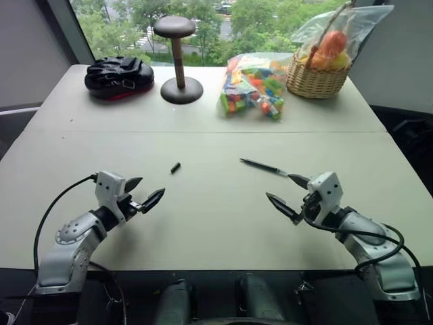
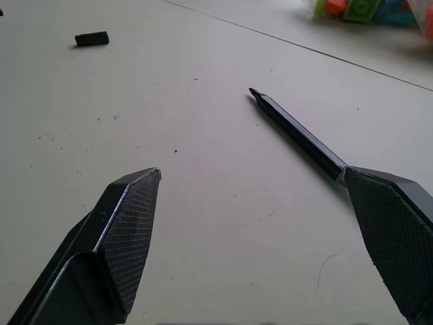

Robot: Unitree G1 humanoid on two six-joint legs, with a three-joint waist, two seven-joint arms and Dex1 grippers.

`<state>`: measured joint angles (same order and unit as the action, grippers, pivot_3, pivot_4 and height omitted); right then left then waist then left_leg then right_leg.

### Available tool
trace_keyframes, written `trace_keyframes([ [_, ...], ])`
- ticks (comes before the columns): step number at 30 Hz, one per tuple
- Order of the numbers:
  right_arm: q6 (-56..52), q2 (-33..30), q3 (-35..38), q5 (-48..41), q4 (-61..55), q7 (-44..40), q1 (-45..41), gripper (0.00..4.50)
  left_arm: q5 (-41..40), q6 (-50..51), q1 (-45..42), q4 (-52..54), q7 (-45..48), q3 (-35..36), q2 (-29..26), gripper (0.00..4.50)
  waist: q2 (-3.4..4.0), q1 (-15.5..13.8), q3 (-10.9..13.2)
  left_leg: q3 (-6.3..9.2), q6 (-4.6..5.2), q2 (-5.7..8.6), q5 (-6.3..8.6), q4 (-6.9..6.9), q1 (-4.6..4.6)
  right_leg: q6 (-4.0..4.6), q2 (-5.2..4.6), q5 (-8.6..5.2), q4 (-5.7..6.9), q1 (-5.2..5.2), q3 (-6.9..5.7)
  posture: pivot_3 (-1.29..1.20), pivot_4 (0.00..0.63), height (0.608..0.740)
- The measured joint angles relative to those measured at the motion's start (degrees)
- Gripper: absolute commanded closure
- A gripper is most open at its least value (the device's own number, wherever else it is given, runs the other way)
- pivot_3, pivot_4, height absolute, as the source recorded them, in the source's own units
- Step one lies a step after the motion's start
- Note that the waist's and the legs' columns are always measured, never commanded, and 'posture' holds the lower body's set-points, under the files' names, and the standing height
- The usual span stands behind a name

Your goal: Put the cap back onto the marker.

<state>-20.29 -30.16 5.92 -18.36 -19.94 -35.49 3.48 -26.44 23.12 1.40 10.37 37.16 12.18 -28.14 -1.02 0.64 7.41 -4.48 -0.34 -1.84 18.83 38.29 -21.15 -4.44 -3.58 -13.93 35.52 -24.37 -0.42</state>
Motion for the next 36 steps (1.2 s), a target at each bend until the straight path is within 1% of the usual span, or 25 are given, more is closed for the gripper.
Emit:
trace_keyframes([
  [8, 0.10, 0.36, 0.00, 0.10, 0.00, 0.51, 0.00, 0.04, 0.74, -0.94, -1.50, -0.28, -0.03, -0.09, 0.26, 0.00, 0.00, -0.02, 0.00, 0.00, 0.00, 0.01, 0.00, 0.01, 0.01, 0.00, 0.00, 0.00, 0.00, 0.02, 0.00, 0.00, 0.150, 0.740],
  [36, 0.86, 0.37, -0.12, 0.20, 0.14, 1.11, -0.02, 0.04, 0.90, -1.22, -1.78, -1.12, 0.69, -0.13, 0.03, 0.00, 0.00, -0.01, 0.00, 0.00, 0.00, 0.01, 0.00, 0.01, 0.01, -0.01, 0.01, 0.01, 0.01, 0.02, 0.00, 0.00, 0.150, 0.740],
])
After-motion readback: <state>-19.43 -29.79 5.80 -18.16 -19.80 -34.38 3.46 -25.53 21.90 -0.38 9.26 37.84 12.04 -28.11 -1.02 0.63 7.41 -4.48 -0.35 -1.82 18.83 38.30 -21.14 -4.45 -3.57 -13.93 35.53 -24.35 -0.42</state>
